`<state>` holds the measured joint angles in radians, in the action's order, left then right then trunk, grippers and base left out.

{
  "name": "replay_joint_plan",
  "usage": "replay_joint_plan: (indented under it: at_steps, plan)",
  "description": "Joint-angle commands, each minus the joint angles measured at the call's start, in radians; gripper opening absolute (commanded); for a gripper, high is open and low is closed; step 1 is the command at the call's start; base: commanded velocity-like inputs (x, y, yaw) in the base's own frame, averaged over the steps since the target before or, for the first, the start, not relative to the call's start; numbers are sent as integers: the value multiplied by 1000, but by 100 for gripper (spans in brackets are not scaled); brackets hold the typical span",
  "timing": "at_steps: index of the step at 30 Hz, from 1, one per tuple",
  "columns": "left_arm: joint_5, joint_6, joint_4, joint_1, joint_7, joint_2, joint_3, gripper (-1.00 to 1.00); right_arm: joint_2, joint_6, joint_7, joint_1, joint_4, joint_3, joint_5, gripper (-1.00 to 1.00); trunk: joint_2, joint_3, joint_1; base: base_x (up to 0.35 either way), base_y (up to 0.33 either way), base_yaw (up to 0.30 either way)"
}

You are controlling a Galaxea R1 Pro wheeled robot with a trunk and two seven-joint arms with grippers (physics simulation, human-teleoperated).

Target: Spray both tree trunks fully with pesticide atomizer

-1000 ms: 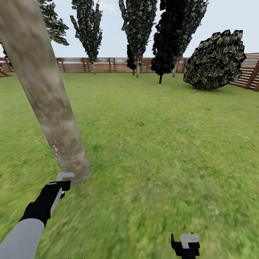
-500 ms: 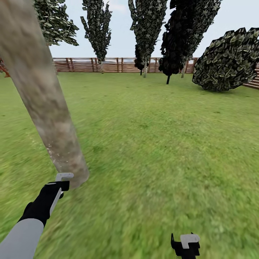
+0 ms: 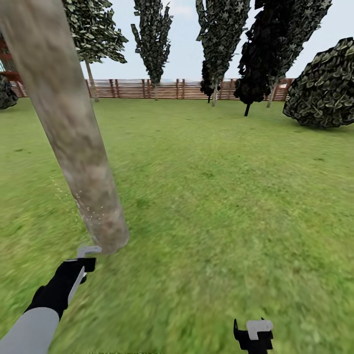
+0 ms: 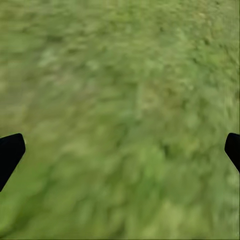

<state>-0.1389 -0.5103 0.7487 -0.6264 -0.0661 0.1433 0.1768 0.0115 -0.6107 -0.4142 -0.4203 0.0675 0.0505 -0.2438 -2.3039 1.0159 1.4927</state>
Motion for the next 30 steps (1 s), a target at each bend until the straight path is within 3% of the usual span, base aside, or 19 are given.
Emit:
replay_joint_plan:
  at_steps: [1,7,8,13,19,27,28,30]
  plan:
    - [0,0,-6,3,-1,-1,0,-100,0,0,0,0,0,0,0,100,0,0,0,0,-1,278]
    - [8,1,-14,7,-3,-13,1,-100,-2,0,1,0,-1,0,-1,100,0,0,0,0,0,106]
    - [7,1,-49,7,-3,-14,3,-100,-2,0,1,0,-2,0,-2,100,0,0,0,267,0,1]
    - [5,0,-58,8,-5,-13,4,-100,-2,0,7,0,-1,0,-1,100,0,0,0,320,0,0]
    - [3,-1,-58,11,-6,-13,4,-100,-12,0,244,0,0,-2,1,100,0,0,0,336,0,0]
    - [4,-2,-56,15,-24,-10,4,-100,-13,0,268,0,2,-4,3,100,0,0,0,228,-56,28]
    - [11,1,-58,37,-24,-13,4,-100,-13,0,268,0,2,-4,3,100,0,0,0,13,-16,247]
    - [41,81,-60,60,-23,-29,4,-100,-13,0,268,0,0,-3,3,100,0,0,0,3,-3,271]
